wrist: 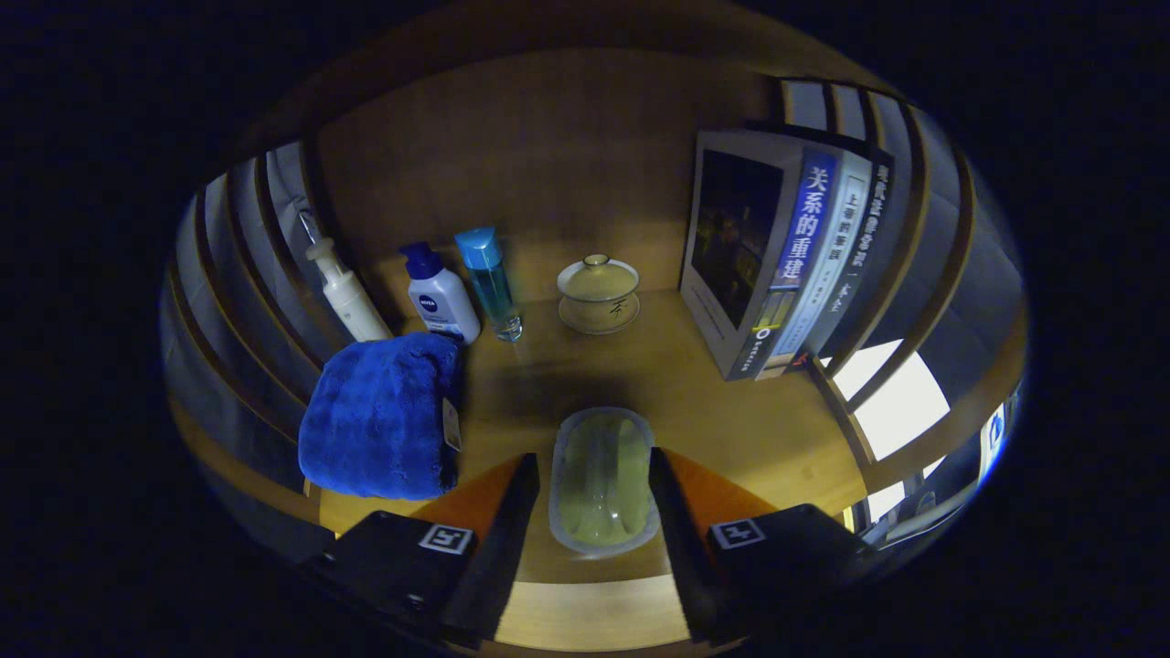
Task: Pull open the drawer, take out the items inside it, and place them on the countertop above the cabinet.
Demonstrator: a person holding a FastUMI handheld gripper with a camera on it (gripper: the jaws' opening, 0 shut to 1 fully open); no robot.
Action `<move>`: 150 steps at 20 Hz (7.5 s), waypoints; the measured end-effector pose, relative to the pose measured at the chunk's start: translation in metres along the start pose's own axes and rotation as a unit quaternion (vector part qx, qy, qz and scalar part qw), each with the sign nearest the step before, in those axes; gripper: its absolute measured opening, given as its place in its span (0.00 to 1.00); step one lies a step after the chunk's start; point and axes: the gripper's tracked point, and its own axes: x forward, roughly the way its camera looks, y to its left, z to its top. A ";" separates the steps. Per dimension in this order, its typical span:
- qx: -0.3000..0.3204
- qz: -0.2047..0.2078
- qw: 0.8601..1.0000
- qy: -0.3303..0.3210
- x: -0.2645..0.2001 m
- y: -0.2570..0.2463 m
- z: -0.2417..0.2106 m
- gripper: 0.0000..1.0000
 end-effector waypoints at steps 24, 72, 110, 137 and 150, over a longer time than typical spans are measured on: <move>-0.018 0.041 0.985 -0.168 -0.185 0.018 -0.170 0.99; -0.035 0.011 0.985 -0.169 -0.107 0.006 -0.283 0.98; -0.021 0.034 0.978 -0.207 0.009 0.016 -0.178 0.98; -0.014 0.014 0.947 -0.320 -0.159 -0.015 -0.085 0.98; -0.016 0.031 0.929 -0.369 -0.250 0.000 -0.044 0.98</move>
